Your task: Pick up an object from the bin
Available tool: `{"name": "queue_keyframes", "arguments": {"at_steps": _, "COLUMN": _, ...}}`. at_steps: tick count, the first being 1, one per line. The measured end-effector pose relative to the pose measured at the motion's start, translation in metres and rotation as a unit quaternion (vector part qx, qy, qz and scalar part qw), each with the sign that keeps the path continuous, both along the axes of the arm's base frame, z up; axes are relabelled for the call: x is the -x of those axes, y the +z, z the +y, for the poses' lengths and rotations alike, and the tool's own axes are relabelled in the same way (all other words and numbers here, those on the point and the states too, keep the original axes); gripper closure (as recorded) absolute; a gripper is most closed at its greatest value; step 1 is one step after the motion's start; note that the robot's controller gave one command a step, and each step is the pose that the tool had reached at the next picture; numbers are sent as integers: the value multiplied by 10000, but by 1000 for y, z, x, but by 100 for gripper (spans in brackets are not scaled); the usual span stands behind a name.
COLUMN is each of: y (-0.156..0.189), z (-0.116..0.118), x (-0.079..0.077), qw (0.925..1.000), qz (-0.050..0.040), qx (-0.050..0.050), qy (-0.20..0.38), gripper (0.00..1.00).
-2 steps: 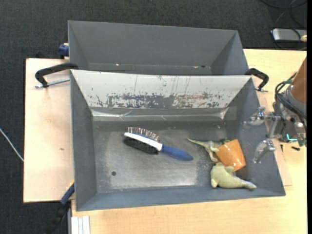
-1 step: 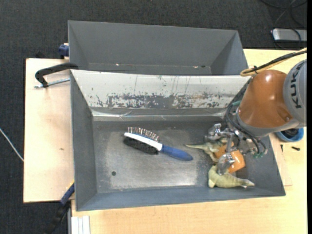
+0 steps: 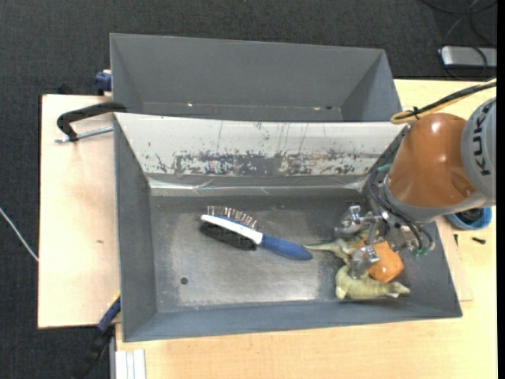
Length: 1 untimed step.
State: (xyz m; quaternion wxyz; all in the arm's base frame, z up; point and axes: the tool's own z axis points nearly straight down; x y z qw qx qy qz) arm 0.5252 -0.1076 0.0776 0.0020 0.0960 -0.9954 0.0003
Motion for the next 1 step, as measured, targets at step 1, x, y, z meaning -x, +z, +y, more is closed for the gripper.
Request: {"name": "queue_keyframes", "arguments": {"at_steps": 1, "y": 123, "z": -4, "x": 13, "qw": 9823, "qz": -67, "qx": 6, "qy": 1869, "gripper": 100}}
